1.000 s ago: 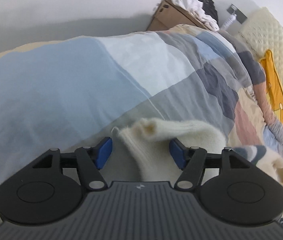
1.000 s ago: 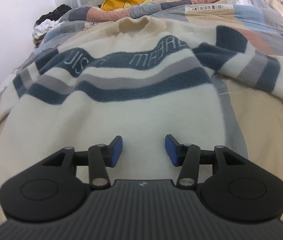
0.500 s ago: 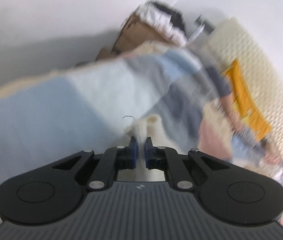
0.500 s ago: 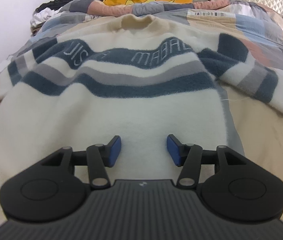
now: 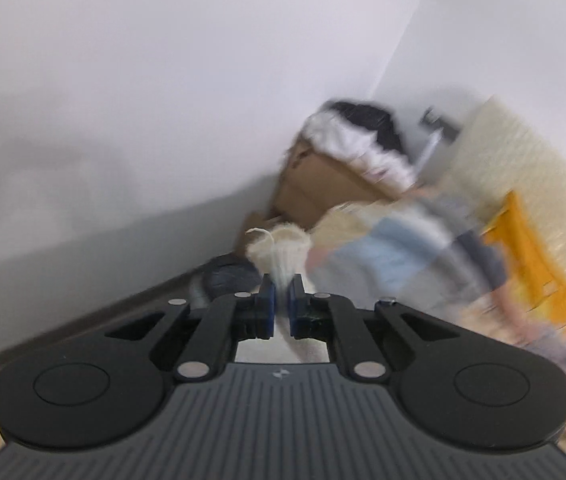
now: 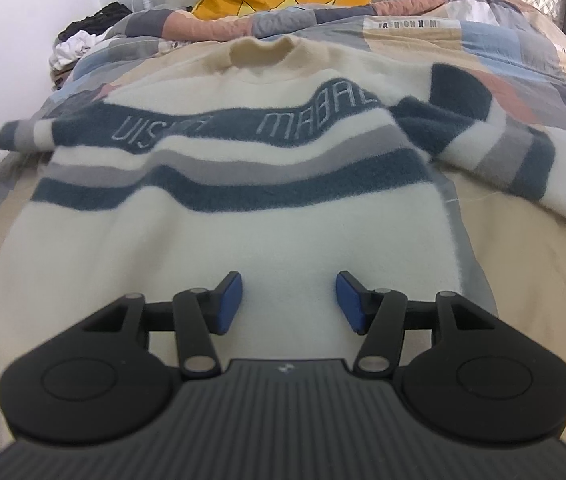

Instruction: Fold large clothes

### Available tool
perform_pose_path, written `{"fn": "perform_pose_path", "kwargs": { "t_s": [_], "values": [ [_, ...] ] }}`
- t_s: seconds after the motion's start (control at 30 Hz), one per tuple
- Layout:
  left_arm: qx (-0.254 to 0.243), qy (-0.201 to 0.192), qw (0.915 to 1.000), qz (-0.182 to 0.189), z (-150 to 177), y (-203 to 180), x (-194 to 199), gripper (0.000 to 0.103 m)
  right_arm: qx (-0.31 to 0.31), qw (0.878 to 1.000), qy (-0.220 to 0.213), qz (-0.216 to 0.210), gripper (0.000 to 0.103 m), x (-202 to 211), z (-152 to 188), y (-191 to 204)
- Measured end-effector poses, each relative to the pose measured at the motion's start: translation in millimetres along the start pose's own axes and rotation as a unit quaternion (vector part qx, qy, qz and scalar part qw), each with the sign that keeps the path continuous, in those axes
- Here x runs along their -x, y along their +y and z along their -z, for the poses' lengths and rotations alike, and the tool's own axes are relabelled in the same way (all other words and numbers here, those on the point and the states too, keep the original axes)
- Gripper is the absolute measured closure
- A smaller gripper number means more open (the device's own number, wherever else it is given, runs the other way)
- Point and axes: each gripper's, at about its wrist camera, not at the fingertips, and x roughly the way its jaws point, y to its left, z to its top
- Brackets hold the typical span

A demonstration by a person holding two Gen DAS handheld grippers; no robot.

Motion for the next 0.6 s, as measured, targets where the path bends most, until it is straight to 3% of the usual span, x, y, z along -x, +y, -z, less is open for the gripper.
{"fn": "perform_pose_path", "kwargs": {
  "t_s": [0.1, 0.23, 0.43, 0.6],
  "values": [
    [-0.014, 0.035, 0.9979, -0.053, 26, 14, -36, 0.095, -0.008, 1.000, 0.002, -0.001, 0.047, 0, -1, -1],
    [-0.020, 0.082, 0.9925, -0.088, 63, 37, -73, 0.095, -0.012, 1.000, 0.005, -0.001, 0.047, 0, -1, -1],
    [0.009, 0.122, 0.9892, -0.081, 86, 58, -68, 0.093, -0.022, 1.000, 0.010, -0.002, 0.047, -3, -5, -2],
    [-0.002, 0.127, 0.9885, -0.082, 92, 51, -39, 0.081, -0.025, 1.000, 0.009, -0.007, 0.047, 0, -5, -2]
  ]
}}
